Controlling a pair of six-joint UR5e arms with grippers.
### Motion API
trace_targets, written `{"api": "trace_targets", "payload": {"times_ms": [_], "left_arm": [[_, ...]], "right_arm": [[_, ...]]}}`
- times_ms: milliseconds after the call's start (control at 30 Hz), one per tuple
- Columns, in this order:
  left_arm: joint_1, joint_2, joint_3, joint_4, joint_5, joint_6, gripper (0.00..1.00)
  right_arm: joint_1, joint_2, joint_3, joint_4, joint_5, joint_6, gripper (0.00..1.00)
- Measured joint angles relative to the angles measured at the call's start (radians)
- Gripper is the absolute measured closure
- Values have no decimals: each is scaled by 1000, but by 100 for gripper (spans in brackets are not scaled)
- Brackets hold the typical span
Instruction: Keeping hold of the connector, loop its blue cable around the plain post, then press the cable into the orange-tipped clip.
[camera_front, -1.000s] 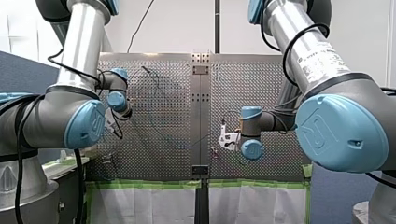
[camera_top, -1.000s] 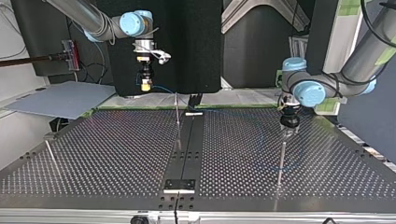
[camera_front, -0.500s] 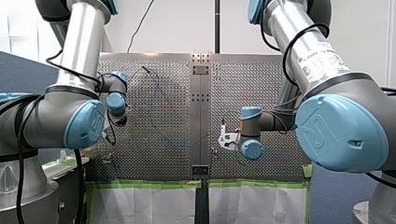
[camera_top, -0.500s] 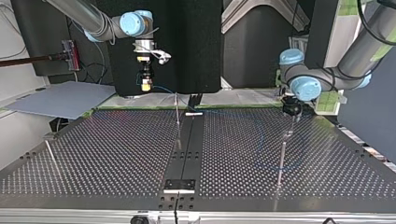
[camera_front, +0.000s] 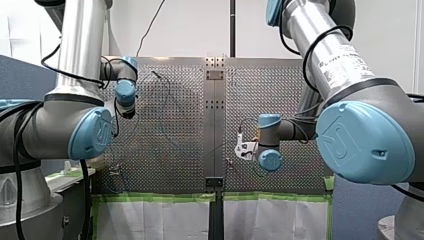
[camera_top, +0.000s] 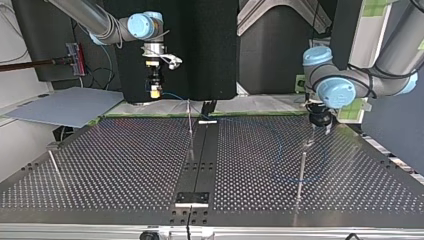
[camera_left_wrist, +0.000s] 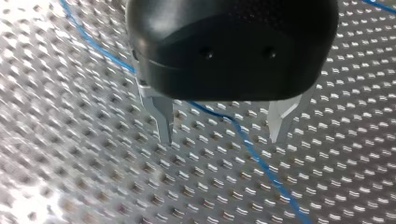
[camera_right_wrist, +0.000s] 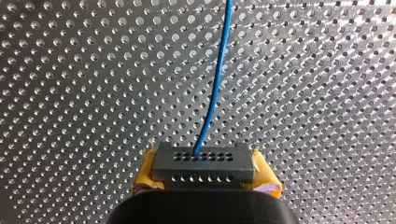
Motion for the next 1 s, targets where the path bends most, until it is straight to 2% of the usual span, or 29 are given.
{"api": "trace_targets", "payload": {"times_ms": [233, 600, 733, 1000], "left_arm": [[1, 65, 64, -65, -17, 65, 0], [-6, 169, 169, -170, -104, 169, 0], [-16, 207, 207, -208, -87, 207, 0], [-60, 281, 280, -281, -19, 281, 0]], "right_arm": [[0, 0, 0, 3, 0, 2, 100], [-1, 0, 1, 6, 0, 7, 100], [-1, 0, 1, 7, 0, 7, 100], [-1, 0, 0, 9, 0, 7, 100]]}}
